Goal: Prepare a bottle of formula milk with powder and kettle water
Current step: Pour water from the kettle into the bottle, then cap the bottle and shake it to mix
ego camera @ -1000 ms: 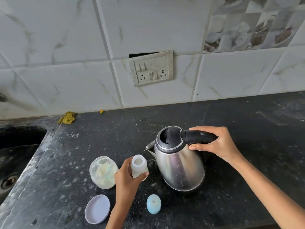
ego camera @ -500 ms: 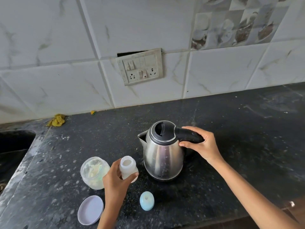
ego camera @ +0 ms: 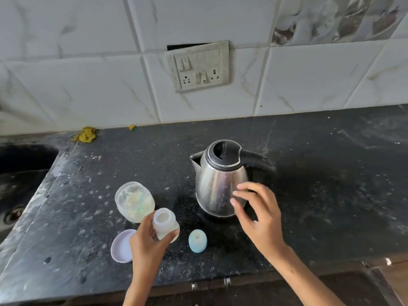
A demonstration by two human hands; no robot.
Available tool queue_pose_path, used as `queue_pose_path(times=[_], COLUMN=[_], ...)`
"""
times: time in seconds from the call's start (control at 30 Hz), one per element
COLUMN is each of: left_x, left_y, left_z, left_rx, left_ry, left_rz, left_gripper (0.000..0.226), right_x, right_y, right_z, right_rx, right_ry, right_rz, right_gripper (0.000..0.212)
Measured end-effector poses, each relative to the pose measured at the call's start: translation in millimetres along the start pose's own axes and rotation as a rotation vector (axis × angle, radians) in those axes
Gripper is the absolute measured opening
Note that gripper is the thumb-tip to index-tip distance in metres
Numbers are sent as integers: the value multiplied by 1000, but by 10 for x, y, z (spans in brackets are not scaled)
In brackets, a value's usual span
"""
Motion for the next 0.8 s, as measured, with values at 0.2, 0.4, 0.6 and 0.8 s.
queue_pose_path(times=[0.2, 0.4, 0.6, 0.8], left_x=[140, 249, 314, 280], left_y=[-138, -106, -56, -18], left_z=[-83, -116, -145, -175], left_rx=[16, 97, 155, 160], left_ry=[-8, -15, -38, -68], left_rz=[-21, -1, 53, 113], left_gripper=[60, 61, 75, 57], right_x=[231, 352, 415, 409], right_y=[-611, -680, -698, -643], right_z=[557, 849, 963, 1000], right_rx=[694, 950, 957, 935], right_ry=[15, -181, -303, -298], right_rz=[191, 280, 304, 385], right_gripper=[49, 71, 55, 53])
Point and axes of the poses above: each hand's wrist, its own y-axis towards the middle knuckle, its own z-axis out of the palm, x = y × z, the point moved 1 cm from there along y, towards the middle knuckle, and after that the axes turned 4 degrees about z, right-handed, at the moved point
